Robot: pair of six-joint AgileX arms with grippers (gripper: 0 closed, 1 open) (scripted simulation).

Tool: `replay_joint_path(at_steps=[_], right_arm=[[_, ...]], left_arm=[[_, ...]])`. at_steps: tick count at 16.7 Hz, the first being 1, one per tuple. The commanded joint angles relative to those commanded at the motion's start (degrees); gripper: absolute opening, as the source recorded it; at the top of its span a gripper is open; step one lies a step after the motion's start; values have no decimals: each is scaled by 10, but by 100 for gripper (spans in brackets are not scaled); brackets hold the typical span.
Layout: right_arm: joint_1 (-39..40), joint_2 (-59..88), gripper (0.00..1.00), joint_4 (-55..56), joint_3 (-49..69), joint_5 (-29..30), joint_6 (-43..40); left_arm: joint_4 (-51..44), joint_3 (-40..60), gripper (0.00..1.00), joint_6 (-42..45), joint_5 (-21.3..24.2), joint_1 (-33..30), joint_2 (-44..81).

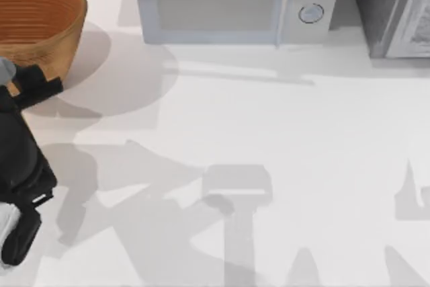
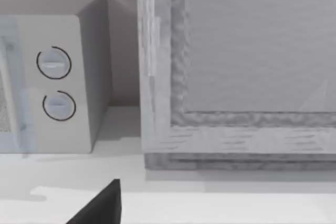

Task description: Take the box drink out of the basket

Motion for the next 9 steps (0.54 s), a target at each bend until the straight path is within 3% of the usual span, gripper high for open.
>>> replay_joint_path(at_steps=[3,9], right_arm=[[0,0,100,0,0,0,0],[0,0,100,0,0,0,0]], left_arm=[[0,0,98,0,0,0,0],[0,0,100,0,0,0,0]])
